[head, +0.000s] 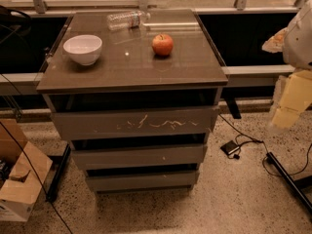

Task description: Open middle drawer

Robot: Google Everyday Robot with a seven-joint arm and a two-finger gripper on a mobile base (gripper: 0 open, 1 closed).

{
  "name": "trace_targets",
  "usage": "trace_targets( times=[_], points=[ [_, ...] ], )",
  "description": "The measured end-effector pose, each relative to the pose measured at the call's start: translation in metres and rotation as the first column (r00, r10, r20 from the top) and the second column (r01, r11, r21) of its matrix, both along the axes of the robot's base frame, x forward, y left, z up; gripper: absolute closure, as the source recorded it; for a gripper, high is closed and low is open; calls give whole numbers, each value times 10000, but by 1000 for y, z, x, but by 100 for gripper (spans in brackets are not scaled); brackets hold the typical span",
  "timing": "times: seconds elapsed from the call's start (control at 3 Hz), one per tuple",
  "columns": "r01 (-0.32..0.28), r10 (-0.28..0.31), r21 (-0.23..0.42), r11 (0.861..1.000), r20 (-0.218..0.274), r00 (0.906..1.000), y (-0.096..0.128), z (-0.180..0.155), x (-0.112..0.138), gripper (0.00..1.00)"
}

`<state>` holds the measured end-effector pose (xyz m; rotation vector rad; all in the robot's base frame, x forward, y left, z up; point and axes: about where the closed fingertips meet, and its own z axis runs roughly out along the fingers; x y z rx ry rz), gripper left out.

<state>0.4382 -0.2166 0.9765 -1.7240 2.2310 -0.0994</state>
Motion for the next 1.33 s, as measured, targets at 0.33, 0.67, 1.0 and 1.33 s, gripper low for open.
trace_targets(
  times=[0.33, 0.67, 1.0, 1.33],
  points=[
    [0, 0, 0, 10000, 0, 10000, 0, 0, 0, 0],
    [-507, 500, 465, 9976, 149, 9986, 10, -8, 9, 0],
    [-1446, 1400, 1363, 9801, 429, 9892, 23, -30, 24, 0],
    [-2499, 2422, 2770, 9278, 621, 9682, 26, -85, 43, 0]
  ],
)
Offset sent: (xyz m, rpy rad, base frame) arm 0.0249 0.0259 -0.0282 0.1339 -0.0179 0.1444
